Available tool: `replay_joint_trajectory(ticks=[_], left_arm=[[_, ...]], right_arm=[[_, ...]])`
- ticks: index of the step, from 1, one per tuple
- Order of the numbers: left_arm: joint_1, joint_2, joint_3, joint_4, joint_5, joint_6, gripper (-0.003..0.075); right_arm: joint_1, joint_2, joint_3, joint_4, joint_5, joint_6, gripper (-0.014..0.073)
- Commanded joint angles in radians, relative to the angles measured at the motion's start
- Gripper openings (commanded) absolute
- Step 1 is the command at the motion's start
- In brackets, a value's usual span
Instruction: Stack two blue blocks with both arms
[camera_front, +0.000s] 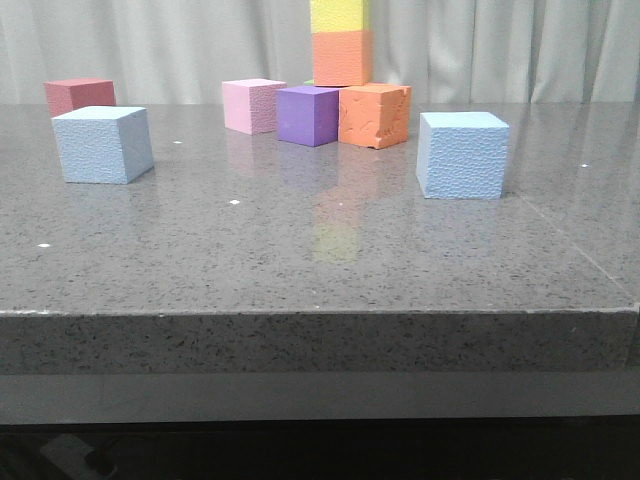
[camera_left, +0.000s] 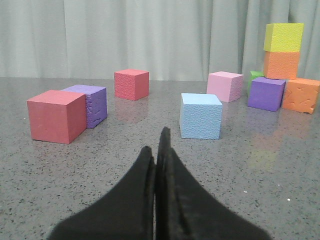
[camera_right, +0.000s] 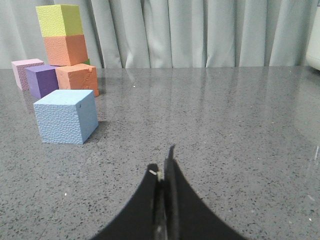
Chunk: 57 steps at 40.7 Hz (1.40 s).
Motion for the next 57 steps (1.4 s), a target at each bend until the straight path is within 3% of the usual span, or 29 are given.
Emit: replay_joint_trajectory(ticks=[1, 40, 49, 57], left_arm=[[-0.009, -0.016, 0.002, -0.008, -0.082, -0.003, -0.002], [-0.009, -0.016, -0.04, -0.056, -0.138, -0.003, -0.002], [-0.009, 0.013, -0.302, -0.059, 0.032, -0.003, -0.002], [-0.009, 0.156, -0.582, -0.059, 0.263, -0.003, -0.002]], right_arm=[[-0.008, -0.017, -0.007, -0.008, -0.085, -0.006, -0.0128], [-0.008, -0.017, -0.039, -0.007, -0.127, -0.006, -0.0128], [-0.008, 0.005, -0.303, -0.023, 0.139, -0.018, -0.0128], [-0.008, 0.155, -0.56, -0.028, 0.349, -0.018, -0.0128]])
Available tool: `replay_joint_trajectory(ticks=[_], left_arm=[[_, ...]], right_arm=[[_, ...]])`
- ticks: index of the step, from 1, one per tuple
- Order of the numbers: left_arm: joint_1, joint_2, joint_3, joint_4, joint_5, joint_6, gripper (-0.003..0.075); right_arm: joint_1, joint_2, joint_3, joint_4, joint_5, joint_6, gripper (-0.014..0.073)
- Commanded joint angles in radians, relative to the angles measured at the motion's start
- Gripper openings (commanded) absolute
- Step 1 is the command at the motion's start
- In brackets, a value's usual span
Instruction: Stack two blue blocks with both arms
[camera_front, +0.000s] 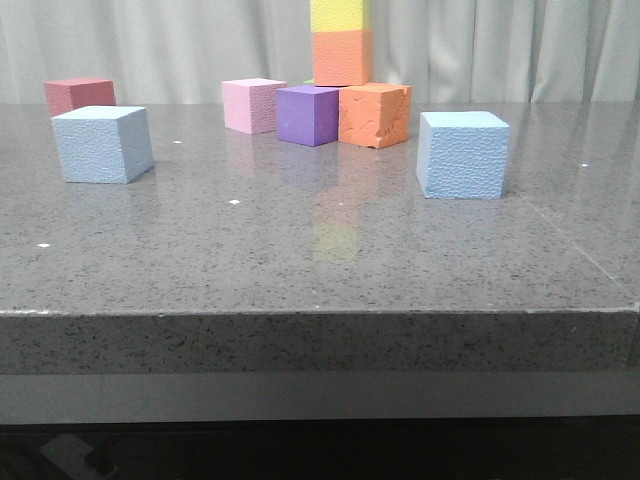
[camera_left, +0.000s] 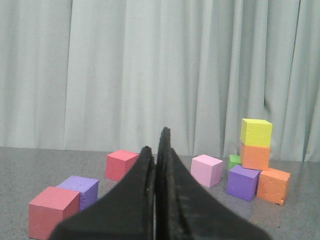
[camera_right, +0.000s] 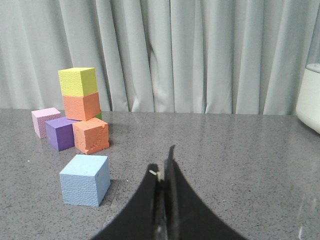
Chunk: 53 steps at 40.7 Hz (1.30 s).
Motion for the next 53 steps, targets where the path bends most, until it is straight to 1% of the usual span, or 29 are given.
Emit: replay_joint_trajectory(ticks=[1, 5, 9, 16, 22, 34, 37, 38, 39, 40, 42, 45, 47, 49, 51, 53], left_arm=[[-0.009, 0.095, -0.147, -0.006, 0.065, -0.003, -0.002], [-0.009, 0.185, -0.257, -0.006, 0.196, -0.003, -0.002], [-0.009, 0.249, -0.305, -0.012, 0.265, -0.003, -0.002], [-0.009, 0.317, -0.292, -0.015, 0.261, -0.003, -0.002], [-0.009, 0.346, -0.275, -0.015, 0.259, -0.003, -0.002], [-0.009, 0.359, -0.264, -0.015, 0.25, -0.003, -0.002], [-0.009, 0.359, -0.264, -0.01, 0.243, -0.003, -0.0016], [-0.009, 0.359, -0.264, -0.01, 0.243, -0.003, -0.0002], [-0.009, 0.359, -0.264, -0.008, 0.243, -0.003, 0.0017], [-0.009, 0.359, -0.264, -0.002, 0.243, -0.003, 0.0055], [-0.009, 0.359, -0.264, 0.018, 0.243, -0.003, 0.0149], [-0.009, 0.359, -0.264, 0.057, 0.237, -0.003, 0.0335], [-0.009, 0.359, -0.264, 0.067, 0.225, -0.003, 0.0444], [-0.009, 0.359, -0.264, 0.067, 0.223, -0.003, 0.0491], [-0.009, 0.359, -0.264, 0.066, 0.223, -0.003, 0.0496], [-0.009, 0.359, -0.264, 0.066, 0.223, -0.003, 0.0491]], right_arm=[[-0.008, 0.104, -0.14, -0.015, 0.053, -0.01, -0.0128], [-0.008, 0.193, -0.234, -0.015, 0.145, -0.01, -0.0128], [-0.008, 0.27, -0.284, -0.006, 0.186, -0.01, -0.0128], [-0.008, 0.329, -0.277, 0.004, 0.179, -0.009, -0.0128], [-0.006, 0.332, -0.277, 0.004, 0.18, -0.009, -0.0128], [-0.006, 0.332, -0.277, 0.004, 0.18, -0.009, -0.0128], [-0.006, 0.332, -0.277, 0.005, 0.181, -0.009, -0.0109], [-0.006, 0.332, -0.277, 0.005, 0.181, -0.009, -0.0091], [-0.006, 0.332, -0.277, 0.005, 0.181, -0.009, -0.0053], [-0.006, 0.332, -0.277, 0.004, 0.181, -0.009, -0.0013], [-0.006, 0.332, -0.277, 0.004, 0.181, -0.009, 0.011], [-0.006, 0.332, -0.277, 0.004, 0.182, -0.009, 0.0334], [-0.006, 0.332, -0.277, 0.005, 0.182, -0.009, 0.0428], [-0.006, 0.332, -0.277, 0.006, 0.182, -0.009, 0.0482], [-0.006, 0.332, -0.277, 0.006, 0.182, -0.009, 0.0504], [-0.006, 0.332, -0.277, 0.006, 0.182, -0.009, 0.0501]])
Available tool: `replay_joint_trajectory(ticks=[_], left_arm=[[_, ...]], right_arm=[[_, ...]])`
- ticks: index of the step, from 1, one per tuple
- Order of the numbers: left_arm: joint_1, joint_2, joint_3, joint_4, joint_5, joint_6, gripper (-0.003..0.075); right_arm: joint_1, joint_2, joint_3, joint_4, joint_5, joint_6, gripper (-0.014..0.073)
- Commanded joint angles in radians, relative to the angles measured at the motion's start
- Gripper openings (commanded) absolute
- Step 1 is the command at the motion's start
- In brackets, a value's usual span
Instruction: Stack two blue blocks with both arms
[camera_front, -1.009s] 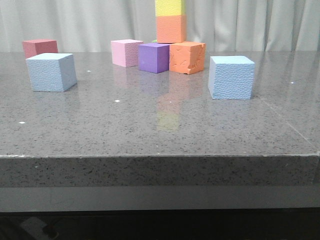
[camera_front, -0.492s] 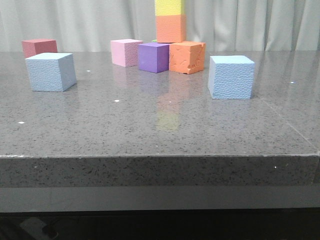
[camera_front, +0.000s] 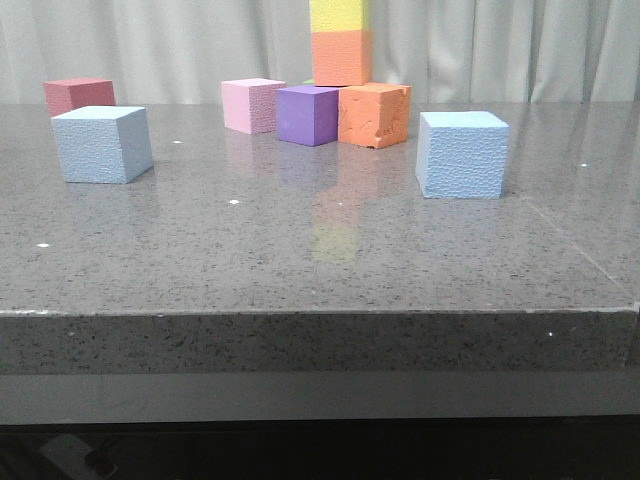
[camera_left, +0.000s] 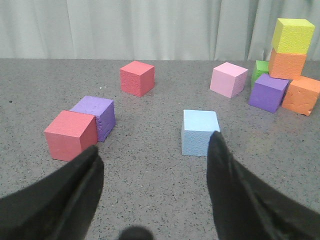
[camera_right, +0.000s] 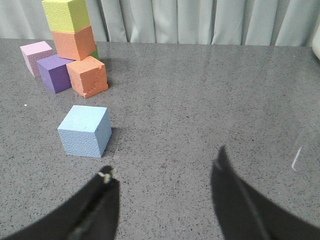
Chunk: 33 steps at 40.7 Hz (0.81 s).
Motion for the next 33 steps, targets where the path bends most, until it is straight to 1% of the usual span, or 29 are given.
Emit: replay_joint_trajectory(ticks=[1, 20, 26, 29, 33], left_arm=[[-0.009, 0.016, -0.028, 0.006, -0.087, -0.003, 0.0491], [-0.009, 0.016, -0.028, 0.006, -0.088, -0.003, 0.0491], [-0.009, 0.016, -0.028, 0.006, -0.088, -0.003, 0.0491], [-0.009, 0.016, -0.028, 0.006, -0.088, -0.003, 0.0491], [-0.009, 0.016, -0.028, 0.006, -0.088, -0.003, 0.0491]], right_arm=[[-0.006, 0.015, -0.029, 0.002, -0.07, -0.009, 0.0502], [-0.006, 0.017, -0.031, 0.01, -0.087, -0.009, 0.0502], [-0.006, 0.062, -0.082, 0.063, -0.034, -0.012, 0.0503], [-0.006, 0.117, -0.133, 0.107, 0.029, -0.057, 0.0505], [-0.006, 0.196, -0.19, 0.2, 0.099, -0.181, 0.0505]])
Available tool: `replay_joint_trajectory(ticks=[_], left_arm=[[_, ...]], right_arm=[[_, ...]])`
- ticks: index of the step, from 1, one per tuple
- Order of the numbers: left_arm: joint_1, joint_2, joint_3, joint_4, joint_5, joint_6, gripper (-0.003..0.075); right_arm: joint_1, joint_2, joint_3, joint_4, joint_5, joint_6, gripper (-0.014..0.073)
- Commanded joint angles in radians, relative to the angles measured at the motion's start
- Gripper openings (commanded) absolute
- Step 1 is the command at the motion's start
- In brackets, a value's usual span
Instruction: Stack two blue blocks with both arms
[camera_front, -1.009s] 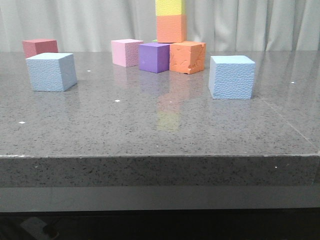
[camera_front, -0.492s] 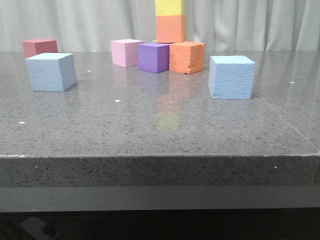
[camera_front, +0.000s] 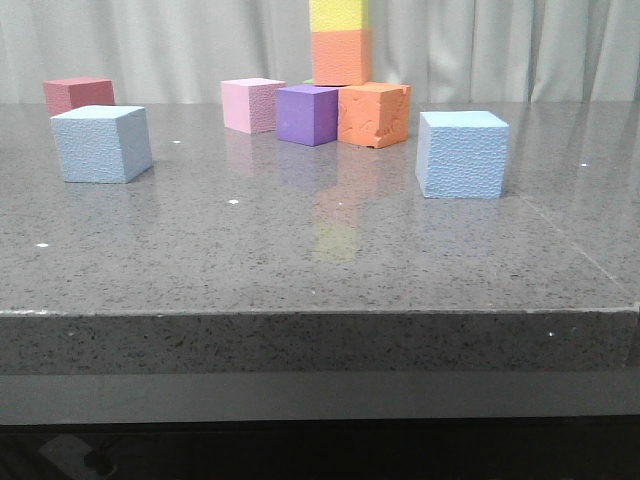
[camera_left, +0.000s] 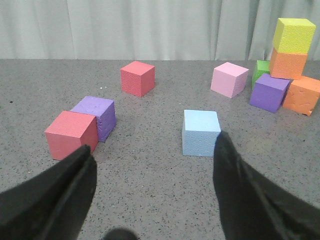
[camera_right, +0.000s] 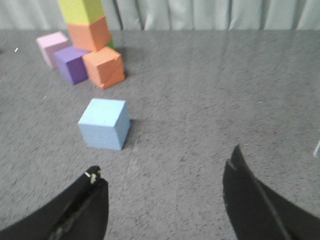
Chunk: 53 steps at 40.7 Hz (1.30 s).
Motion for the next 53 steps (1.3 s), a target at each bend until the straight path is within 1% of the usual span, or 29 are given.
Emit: replay_joint_trajectory(ticks=[1, 7, 9, 11, 16, 18, 22, 25, 28, 31, 33, 35, 38, 41, 45, 49, 53], left_arm=[[-0.009, 0.016, -0.028, 0.003, -0.088, -0.003, 0.0491], [-0.009, 0.016, -0.028, 0.003, -0.088, -0.003, 0.0491], [-0.009, 0.016, -0.028, 0.003, -0.088, -0.003, 0.0491], [-0.009, 0.016, -0.028, 0.003, -0.088, -0.003, 0.0491], [-0.009, 0.016, -0.028, 0.003, -0.088, -0.003, 0.0491], [-0.009, 0.016, -0.028, 0.003, -0.088, -0.003, 0.0491], [-0.009, 0.016, -0.028, 0.003, -0.088, -0.003, 0.0491], [-0.009, 0.016, -0.028, 0.003, -0.088, -0.003, 0.0491], [-0.009, 0.016, -0.028, 0.003, -0.088, -0.003, 0.0491], [-0.009, 0.016, -0.028, 0.003, -0.088, -0.003, 0.0491], [-0.009, 0.016, -0.028, 0.003, -0.088, -0.003, 0.0491], [-0.009, 0.016, -0.028, 0.003, -0.088, -0.003, 0.0491], [-0.009, 0.016, -0.028, 0.003, -0.088, -0.003, 0.0491], [-0.009, 0.016, -0.028, 0.003, -0.088, -0.003, 0.0491], [-0.009, 0.016, -0.028, 0.003, -0.088, -0.003, 0.0491], [-0.009, 0.016, -0.028, 0.003, -0.088, -0.003, 0.0491], [-0.009, 0.016, -0.028, 0.003, -0.088, -0.003, 0.0491]], right_arm=[[-0.006, 0.085, -0.082, 0.106, 0.0, -0.123, 0.0505], [-0.004, 0.227, -0.156, 0.296, 0.09, -0.349, 0.0503], [-0.004, 0.274, -0.181, 0.348, 0.123, -0.398, 0.0503], [-0.004, 0.321, -0.206, 0.375, 0.155, -0.419, 0.0503], [0.028, 0.435, -0.274, 0.371, 0.21, -0.421, 0.0503], [0.062, 0.475, -0.302, 0.358, 0.207, -0.421, 0.0503], [0.155, 0.545, -0.341, 0.314, 0.157, -0.397, 0.0503], [0.222, 0.602, -0.377, 0.252, 0.109, -0.333, 0.0503], [0.287, 0.66, -0.422, 0.155, 0.088, -0.235, 0.0503], [0.342, 0.737, -0.476, 0.027, 0.087, -0.107, 0.0503], [0.362, 0.775, -0.507, -0.043, 0.09, -0.033, 0.0503], [0.381, 0.826, -0.552, -0.132, 0.101, 0.07, 0.0503], [0.393, 0.888, -0.614, -0.215, 0.127, 0.197, 0.0503], [0.394, 0.952, -0.686, -0.262, 0.164, 0.294, 0.0503], [0.392, 1.031, -0.775, -0.293, 0.215, 0.362, 0.0503], [0.39, 1.107, -0.856, -0.3, 0.256, 0.397, 0.0503], [0.389, 1.168, -0.919, -0.3, 0.296, 0.398, 0.0512]])
